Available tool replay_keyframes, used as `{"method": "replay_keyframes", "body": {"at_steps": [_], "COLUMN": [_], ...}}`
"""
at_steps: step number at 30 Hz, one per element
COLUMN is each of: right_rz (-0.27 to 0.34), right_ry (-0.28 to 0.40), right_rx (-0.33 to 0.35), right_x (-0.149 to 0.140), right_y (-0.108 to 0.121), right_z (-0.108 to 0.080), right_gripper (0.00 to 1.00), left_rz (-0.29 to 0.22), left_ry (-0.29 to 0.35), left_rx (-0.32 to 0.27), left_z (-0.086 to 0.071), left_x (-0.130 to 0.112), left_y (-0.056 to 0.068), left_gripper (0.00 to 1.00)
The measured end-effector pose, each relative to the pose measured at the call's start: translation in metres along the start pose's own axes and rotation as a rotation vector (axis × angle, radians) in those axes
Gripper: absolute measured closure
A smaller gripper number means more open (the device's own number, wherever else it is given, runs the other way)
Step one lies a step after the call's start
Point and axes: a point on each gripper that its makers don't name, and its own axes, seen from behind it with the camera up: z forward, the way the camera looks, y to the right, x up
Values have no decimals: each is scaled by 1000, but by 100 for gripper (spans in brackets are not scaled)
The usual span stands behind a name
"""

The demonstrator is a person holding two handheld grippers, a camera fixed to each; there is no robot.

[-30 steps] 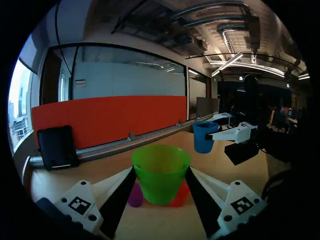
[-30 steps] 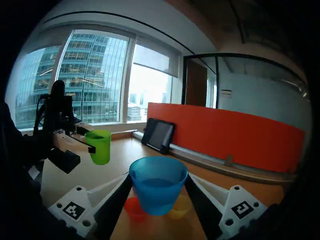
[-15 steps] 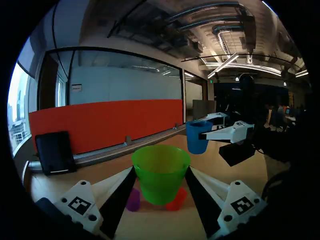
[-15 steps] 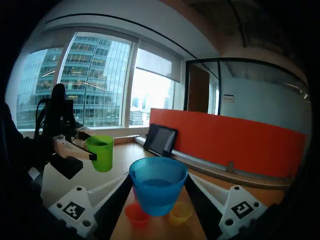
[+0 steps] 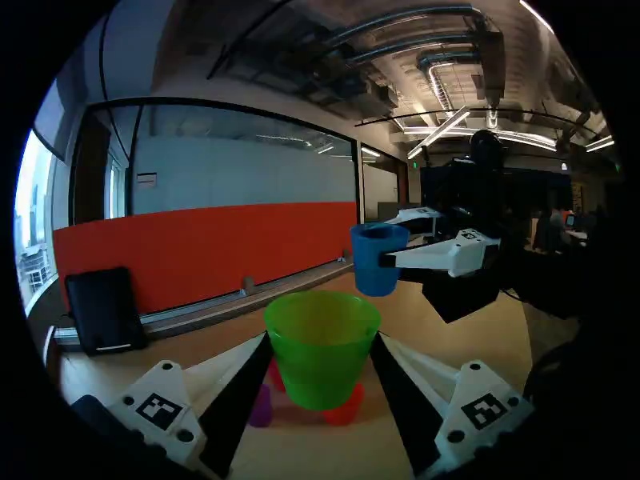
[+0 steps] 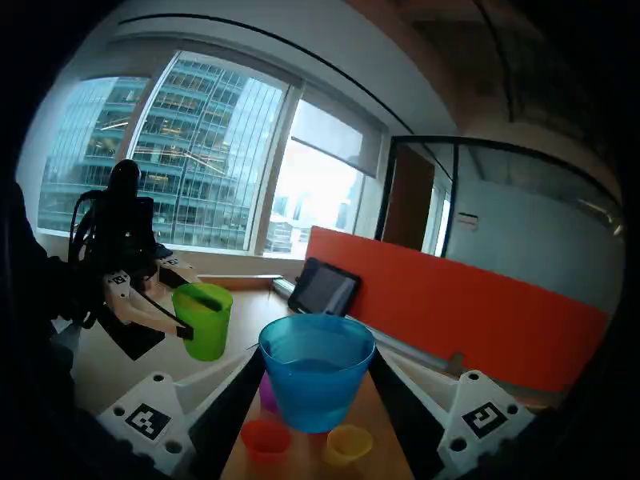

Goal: Pour water

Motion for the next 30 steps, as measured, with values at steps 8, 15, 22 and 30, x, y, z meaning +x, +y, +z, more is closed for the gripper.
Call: {"method": "replay_keyframes", "body": {"at_steps": [8, 15, 22, 30], "right_rz": [-115, -238, -369, -494], "right_ry": [14, 23, 26, 37], "right_rx": [11, 17, 20, 15], "right_x": [23, 45, 62, 78], "right_y": [2, 3, 2, -2], "right_z": [6, 15, 24, 38], "right_gripper": [9, 9, 9, 9], "left_rz": [1, -2, -2, -2], "left_ry": [-1, 1, 1, 3], "left_rx": [-10, -20, -25, -33], "left_z": [4, 7, 11, 11], "left_x": [-2, -2, -2, -1], "left_y": [5, 9, 11, 14], "left_gripper": [15, 15, 15, 15]}}
